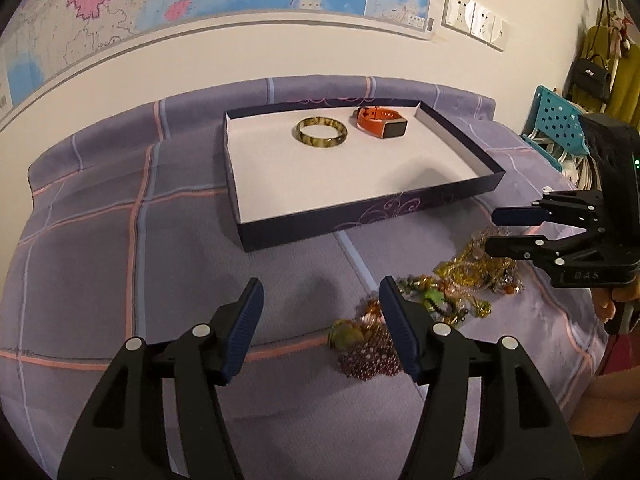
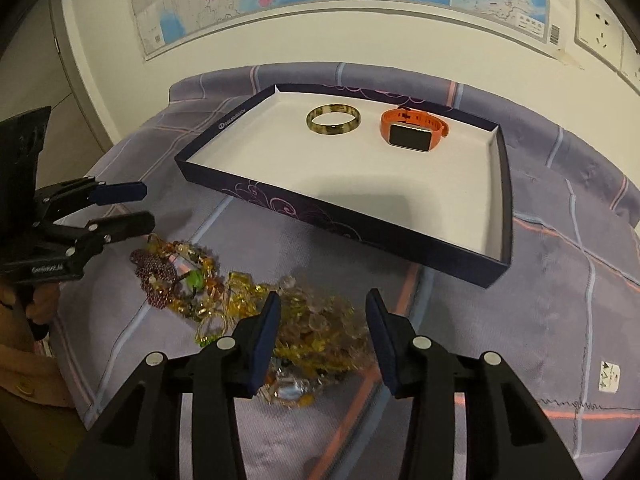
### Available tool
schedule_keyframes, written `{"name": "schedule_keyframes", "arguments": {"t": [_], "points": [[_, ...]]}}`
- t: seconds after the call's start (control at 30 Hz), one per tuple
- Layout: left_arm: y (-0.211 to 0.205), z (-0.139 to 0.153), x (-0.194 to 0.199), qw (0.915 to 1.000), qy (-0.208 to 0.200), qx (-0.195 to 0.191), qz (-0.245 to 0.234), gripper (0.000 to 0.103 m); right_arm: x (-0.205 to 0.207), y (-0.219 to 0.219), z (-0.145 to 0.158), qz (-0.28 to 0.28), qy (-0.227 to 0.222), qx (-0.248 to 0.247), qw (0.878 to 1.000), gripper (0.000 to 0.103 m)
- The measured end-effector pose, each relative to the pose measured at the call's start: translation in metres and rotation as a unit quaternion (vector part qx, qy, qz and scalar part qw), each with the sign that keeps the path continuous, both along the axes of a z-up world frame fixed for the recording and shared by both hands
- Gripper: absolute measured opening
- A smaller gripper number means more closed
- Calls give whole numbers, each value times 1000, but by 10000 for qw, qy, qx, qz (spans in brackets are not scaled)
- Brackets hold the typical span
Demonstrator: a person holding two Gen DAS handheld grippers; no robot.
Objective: Organize jewelry
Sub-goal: 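Grasp the purple beaded bracelet with the left tool while the right tool grasps the clear crystal bracelet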
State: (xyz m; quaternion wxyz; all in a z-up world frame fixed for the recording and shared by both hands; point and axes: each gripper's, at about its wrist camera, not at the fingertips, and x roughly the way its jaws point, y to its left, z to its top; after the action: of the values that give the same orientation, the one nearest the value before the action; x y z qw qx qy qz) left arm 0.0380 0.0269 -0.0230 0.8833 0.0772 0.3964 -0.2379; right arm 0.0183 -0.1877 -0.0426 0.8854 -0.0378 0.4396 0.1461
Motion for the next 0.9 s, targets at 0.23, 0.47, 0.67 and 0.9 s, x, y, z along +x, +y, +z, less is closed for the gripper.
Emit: {"name": "schedule_keyframes", "arguments": {"t": [0.23, 0.47, 0.67, 0.9], "points": [[5, 1, -14, 9999, 31, -78, 93, 60, -6, -8, 4, -113, -82, 222, 9997, 11], [0, 0, -19, 9998, 22, -192, 86, 60, -12, -27, 27, -89, -269, 815, 9963, 8], [-9, 3, -22, 9998, -12, -173, -33, 60, -17, -41, 48, -28, -432, 1411, 9890, 8], [-18, 1, -28, 9998, -13, -33, -221, 60, -33, -49, 88, 117, -927, 1934, 9767, 8]]}}
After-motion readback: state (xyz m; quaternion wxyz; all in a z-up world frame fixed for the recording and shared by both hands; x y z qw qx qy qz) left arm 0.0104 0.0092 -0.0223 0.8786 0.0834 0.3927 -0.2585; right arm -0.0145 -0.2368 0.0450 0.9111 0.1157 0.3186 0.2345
